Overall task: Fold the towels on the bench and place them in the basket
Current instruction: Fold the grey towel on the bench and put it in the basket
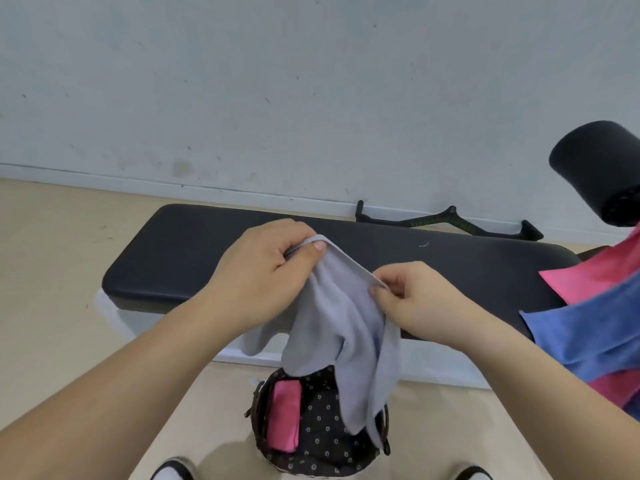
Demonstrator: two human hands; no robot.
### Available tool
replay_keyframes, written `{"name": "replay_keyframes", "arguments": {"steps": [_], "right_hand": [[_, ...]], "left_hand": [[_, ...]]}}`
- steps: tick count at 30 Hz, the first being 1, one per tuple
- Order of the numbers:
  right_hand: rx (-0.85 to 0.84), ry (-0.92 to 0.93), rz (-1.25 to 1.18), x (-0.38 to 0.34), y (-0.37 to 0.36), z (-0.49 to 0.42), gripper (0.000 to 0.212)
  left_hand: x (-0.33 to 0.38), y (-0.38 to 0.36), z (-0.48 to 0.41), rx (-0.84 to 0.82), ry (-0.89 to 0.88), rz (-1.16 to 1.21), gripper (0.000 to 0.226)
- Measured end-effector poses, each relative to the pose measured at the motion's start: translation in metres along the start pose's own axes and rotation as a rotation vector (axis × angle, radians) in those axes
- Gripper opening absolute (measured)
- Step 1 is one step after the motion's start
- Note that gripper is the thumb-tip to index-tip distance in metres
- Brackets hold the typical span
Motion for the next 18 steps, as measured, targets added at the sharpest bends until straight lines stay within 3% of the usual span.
{"name": "replay_keyframes", "arguments": {"steps": [5,8,12,15,18], "right_hand": [[0.025,-0.156,0.186,0.03,-0.007,-0.002,0.016],[0.153,-0.252,0.167,0.043,0.014,0.002,0.013],[0.351,-0.306,0.119,0.053,0.059,0.013,0.029],[0.478,-0.331,-0.014,0.065,0.086,0.022,0.05],[0.591,-0.396,-0.288,0.082,0.09,0.029,0.048]], "left_hand": [[0.009,0.017,0.001,0.182,-0.124,-0.051,0.031],[0.005,0.034,-0.001,0.311,-0.097,-0.056,0.027],[-0.014,0.049,0.0,0.363,-0.017,-0.13,0.025],[-0.04,0.052,-0.004,0.312,0.065,-0.205,0.035],[-0.063,0.033,-0.004,0.049,0.15,-0.314,0.035]]}}
Point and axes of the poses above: each hand's wrist, its own z-axis away from the middle knuckle, its own y-axis out of the back of the hand, x = y × z, the point moved 6 cm from there along -z, towards the middle knuckle, and after that the axes turned 4 degrees about x, right-handed, at the moved point
